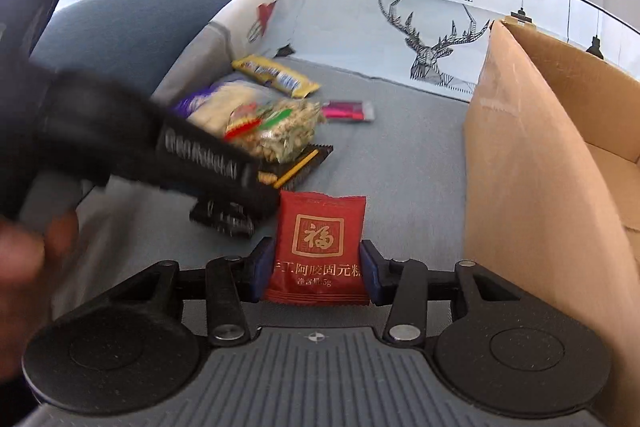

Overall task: Organize snacks
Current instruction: 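Grasp the dark biscuit bar with the left gripper while the right grasps the red square packet, then lift both held snacks and carry them over the cardboard box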

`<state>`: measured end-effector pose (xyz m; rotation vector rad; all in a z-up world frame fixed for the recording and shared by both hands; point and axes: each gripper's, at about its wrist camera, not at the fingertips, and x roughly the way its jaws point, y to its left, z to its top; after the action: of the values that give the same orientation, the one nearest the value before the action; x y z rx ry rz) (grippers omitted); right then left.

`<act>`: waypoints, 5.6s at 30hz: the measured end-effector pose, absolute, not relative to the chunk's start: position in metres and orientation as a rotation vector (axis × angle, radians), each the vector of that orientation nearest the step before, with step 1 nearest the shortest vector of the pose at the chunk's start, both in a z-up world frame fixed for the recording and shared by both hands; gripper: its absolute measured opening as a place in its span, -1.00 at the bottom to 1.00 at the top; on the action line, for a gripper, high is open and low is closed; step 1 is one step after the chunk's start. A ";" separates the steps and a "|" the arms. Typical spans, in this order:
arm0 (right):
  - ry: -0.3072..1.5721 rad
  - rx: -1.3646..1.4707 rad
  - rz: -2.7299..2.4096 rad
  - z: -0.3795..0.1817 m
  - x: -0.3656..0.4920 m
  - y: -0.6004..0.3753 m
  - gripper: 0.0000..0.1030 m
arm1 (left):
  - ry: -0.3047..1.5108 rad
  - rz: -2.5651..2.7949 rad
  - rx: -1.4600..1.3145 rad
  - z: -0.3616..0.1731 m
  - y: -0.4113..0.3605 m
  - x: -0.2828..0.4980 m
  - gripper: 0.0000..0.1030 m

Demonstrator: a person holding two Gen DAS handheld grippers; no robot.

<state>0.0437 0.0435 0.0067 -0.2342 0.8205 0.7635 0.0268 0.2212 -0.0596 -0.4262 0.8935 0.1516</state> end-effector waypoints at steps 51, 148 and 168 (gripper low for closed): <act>0.933 -0.320 0.806 0.010 -0.016 0.001 -0.10 | 0.901 0.430 -0.329 -0.066 0.154 -0.054 -0.18; 0.383 0.054 0.412 0.161 0.099 -0.229 -0.11 | 0.409 0.013 -0.109 0.090 -0.007 0.016 -0.18; 0.403 -0.111 0.376 0.137 0.102 -0.230 -0.11 | 0.478 -0.079 -0.118 0.041 -0.021 0.033 -0.18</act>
<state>0.1022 -0.2304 0.1375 -0.1106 0.4031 0.3761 0.0332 -0.0209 0.0410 -0.1185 0.4778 -0.0790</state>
